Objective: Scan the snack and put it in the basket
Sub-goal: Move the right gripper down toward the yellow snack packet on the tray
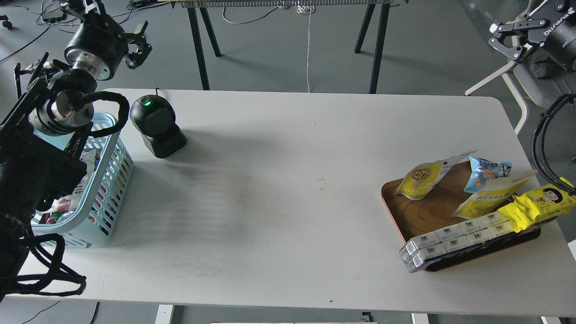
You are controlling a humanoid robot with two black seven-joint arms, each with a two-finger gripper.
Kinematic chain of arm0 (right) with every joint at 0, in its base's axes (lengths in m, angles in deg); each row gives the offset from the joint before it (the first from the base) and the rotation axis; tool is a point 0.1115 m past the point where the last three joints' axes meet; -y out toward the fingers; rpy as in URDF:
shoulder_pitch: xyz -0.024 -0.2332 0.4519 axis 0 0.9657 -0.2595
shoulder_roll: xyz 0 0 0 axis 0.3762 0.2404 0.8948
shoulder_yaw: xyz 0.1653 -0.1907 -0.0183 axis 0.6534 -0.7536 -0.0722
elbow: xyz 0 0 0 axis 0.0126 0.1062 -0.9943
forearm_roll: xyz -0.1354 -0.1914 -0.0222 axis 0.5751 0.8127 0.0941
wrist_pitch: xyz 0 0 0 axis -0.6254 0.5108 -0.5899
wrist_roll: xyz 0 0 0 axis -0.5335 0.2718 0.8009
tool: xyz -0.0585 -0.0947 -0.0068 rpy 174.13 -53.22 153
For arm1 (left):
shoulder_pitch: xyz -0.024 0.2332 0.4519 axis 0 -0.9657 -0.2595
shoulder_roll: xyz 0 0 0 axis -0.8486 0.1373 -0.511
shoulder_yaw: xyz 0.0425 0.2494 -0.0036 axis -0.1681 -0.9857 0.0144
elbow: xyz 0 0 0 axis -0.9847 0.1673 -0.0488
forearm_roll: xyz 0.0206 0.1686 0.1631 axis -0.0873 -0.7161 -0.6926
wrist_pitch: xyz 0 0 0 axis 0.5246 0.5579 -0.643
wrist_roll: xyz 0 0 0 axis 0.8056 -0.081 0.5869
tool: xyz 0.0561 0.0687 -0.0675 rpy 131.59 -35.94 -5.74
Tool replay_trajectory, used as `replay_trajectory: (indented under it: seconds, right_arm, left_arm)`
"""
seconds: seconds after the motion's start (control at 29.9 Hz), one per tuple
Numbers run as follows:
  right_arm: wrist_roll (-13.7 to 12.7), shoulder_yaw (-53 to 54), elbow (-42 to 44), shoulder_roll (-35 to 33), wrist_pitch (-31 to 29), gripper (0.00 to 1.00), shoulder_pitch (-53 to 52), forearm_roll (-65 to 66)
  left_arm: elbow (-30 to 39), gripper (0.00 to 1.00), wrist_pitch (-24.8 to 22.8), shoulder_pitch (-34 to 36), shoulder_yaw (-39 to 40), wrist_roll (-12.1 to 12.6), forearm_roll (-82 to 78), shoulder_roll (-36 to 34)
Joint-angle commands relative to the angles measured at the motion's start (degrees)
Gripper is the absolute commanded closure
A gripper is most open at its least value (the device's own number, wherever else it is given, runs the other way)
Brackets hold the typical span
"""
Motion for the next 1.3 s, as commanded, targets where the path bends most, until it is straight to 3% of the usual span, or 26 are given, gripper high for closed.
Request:
replay_trajectory:
  seconds: [0.0,0.33,0.5,0.7,0.87,1.04,1.27]
  right_arm:
    - [-0.01,-9.55,-2.03,-1.09,0.51,0.01,-7.60,0.86]
    - [-0.19,-38.54,-8.10,-3.20,1.74,0.01,-34.92,4.20]
    - [-0.89,-55.07,-12.05,2.50,2.01,0.01,-51.09,4.37]
    - [-1.94,-65.55,-18.12,8.75,3.59,0.01,-66.66,4.11]
    - [-5.28,-72.40,-24.96,10.60,5.78,0.01,-78.61,3.93]
    - [-13.09,-77.33,-32.26,12.09,10.96,0.01,-86.18,3.93]
    - [-20.39,-83.04,-34.74,15.51,16.50,0.01,-88.74,0.00]
  left_arm:
    - [0.15,0.00,-0.21,-0.24,0.05,-0.30,0.03,-0.65]
    - [0.41,0.00,-0.65,-0.06,0.23,-0.56,0.03,-1.27]
    - [0.41,0.00,-0.65,-0.06,0.23,-0.83,0.03,-1.18]
    - [0.41,0.00,-0.73,-0.33,0.14,-2.15,0.03,-1.18]
    - [0.41,0.00,-0.82,-0.33,0.23,-2.23,0.03,-1.18]
    - [0.41,0.00,-0.82,-0.33,0.14,-2.32,0.03,-1.35]
    - [0.32,0.00,-0.73,-1.12,0.05,-3.02,0.03,-1.35]
